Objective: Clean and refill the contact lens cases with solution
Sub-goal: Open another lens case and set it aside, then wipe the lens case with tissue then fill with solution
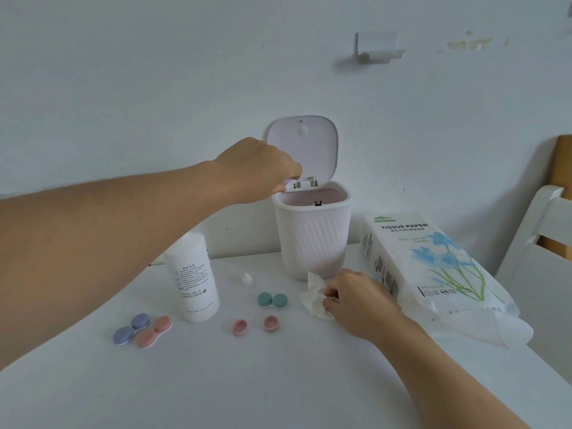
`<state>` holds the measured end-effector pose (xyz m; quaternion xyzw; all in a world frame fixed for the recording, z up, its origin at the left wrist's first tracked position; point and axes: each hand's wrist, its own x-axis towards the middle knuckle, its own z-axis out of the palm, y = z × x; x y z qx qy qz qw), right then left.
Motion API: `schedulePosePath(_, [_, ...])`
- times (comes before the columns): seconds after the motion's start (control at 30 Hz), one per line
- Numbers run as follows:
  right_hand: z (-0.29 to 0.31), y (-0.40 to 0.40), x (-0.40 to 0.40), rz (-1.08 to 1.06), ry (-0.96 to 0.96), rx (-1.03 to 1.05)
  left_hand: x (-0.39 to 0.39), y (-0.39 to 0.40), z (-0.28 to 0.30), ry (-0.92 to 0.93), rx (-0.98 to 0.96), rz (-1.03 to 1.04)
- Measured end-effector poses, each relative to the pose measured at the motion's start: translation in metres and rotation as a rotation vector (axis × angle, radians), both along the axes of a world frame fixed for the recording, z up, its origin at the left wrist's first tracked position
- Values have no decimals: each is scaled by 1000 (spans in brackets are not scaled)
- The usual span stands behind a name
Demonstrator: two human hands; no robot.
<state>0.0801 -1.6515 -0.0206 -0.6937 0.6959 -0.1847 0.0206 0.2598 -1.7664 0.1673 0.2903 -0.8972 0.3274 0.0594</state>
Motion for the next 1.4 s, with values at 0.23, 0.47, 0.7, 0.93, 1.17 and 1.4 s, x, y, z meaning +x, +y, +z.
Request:
schedulePosePath(0.23, [0,1,0,-4,-4,10,0,2,-5,-3,-5,3])
schedulePosePath(0.47, [1,2,1,-12,-37,24,11,2,-3,236,54,-30])
schedulePosePath(0.7, [1,2,1,-42,-72,25,24,13,-20,552,147,-46])
schedulePosePath(0.93, [11,4,13,3,-729,-218,44,77,-74,1119,483,-147])
schedulePosePath(1.17, [20,12,20,141,-1171,-178,75,129,-157,1283,765,-84])
schedulePosePath(1.4, [15,19,36,278,-1277,-35,76,133,-183,1393,920,-141])
